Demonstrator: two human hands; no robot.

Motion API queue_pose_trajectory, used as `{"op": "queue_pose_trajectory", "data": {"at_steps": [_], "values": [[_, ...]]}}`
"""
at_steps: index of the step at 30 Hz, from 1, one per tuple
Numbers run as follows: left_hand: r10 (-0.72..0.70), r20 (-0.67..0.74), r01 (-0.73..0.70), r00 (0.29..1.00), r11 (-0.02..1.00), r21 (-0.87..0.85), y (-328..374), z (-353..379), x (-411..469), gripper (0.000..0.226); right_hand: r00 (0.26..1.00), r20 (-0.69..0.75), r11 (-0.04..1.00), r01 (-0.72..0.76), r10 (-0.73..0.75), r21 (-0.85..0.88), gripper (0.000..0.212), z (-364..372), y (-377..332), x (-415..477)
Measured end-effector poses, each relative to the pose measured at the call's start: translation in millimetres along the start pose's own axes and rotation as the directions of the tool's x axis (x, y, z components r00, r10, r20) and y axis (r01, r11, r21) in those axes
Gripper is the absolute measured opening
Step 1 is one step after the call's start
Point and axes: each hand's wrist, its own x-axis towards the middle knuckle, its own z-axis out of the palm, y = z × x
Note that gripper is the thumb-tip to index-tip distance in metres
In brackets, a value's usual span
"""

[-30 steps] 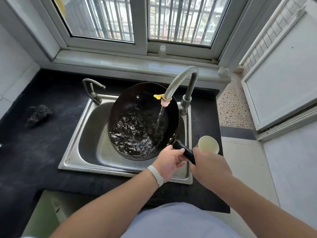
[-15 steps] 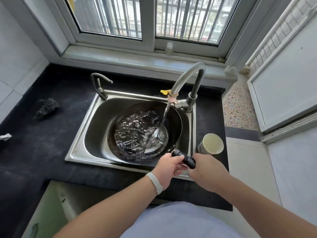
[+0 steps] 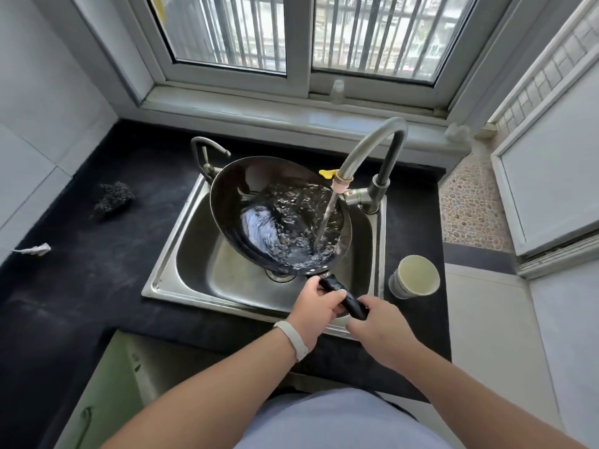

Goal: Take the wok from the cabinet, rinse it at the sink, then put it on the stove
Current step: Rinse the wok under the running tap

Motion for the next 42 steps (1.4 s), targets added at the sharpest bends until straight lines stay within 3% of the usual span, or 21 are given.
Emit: {"op": "queue_pose_trajectory", "data": {"at_steps": [9,15,21,35,42], "values": [[-0.041,-0.037,0.042,0.998,0.999,0.028,7.5,6.3,16.7,0.017,1.0,0.017,1.0,0.01,-0.01,0.0,0.012,-3.6,10.4,23.2],[-0.123,-0.068,0.121,0.99,0.992,-0.041,5.3,11.9,30.7,0.028,0.997,0.045,0.991,0.073,-0.068,-0.11,0.015,-5.7,18.6,41.3],[-0.175,-0.048,0.168,0.983,0.978,-0.124,4.2,13.3,43.5,0.029,0.992,0.068,0.967,0.123,-0.111,-0.224,0.022,-4.0,28.2,59.6],[-0.185,-0.025,0.178,0.982,0.969,-0.169,13.4,3.6,67.4,0.025,0.981,0.122,0.957,0.174,-0.149,-0.234,0.019,-7.5,21.2,94.3],[-0.185,0.039,0.189,0.982,0.96,-0.207,12.5,3.9,65.6,0.024,0.983,0.056,0.934,0.181,-0.172,-0.308,0.014,-3.7,18.8,81.6]]}}
